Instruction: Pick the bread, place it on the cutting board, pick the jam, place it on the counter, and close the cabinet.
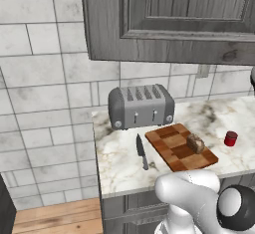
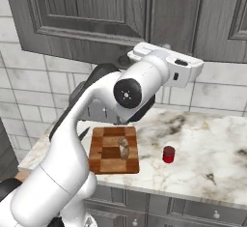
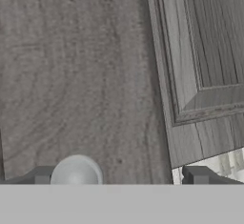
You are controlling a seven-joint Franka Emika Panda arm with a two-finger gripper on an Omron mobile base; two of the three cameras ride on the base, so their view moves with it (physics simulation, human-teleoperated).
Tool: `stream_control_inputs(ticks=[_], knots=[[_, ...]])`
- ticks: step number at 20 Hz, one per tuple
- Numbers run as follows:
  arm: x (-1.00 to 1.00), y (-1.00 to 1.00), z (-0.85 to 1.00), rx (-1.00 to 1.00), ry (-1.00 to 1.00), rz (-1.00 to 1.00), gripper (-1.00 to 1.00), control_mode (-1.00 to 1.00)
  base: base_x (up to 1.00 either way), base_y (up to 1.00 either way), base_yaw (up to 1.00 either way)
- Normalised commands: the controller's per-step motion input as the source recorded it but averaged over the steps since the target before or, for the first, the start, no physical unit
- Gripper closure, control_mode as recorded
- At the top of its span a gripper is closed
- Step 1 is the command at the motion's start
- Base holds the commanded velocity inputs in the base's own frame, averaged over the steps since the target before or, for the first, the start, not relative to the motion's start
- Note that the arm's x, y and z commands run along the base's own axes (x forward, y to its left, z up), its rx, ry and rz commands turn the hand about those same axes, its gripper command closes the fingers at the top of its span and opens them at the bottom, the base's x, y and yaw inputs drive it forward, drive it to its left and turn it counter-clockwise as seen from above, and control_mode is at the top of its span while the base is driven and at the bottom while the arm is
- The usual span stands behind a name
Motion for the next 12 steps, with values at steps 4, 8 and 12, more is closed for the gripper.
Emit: stream_control_inputs(ticks=[4, 8, 12], knots=[[0.28, -0.16, -0.06, 0.00, -0.01, 0.00, -1.00, -1.00, 0.00, 0.00, 0.00], [0.29, -0.14, -0.02, 0.00, -0.01, 0.00, -1.00, -1.00, 0.00, 0.00, 0.00], [0.32, -0.10, -0.04, 0.00, 0.00, 0.00, -1.00, -1.00, 0.00, 0.00, 0.00]])
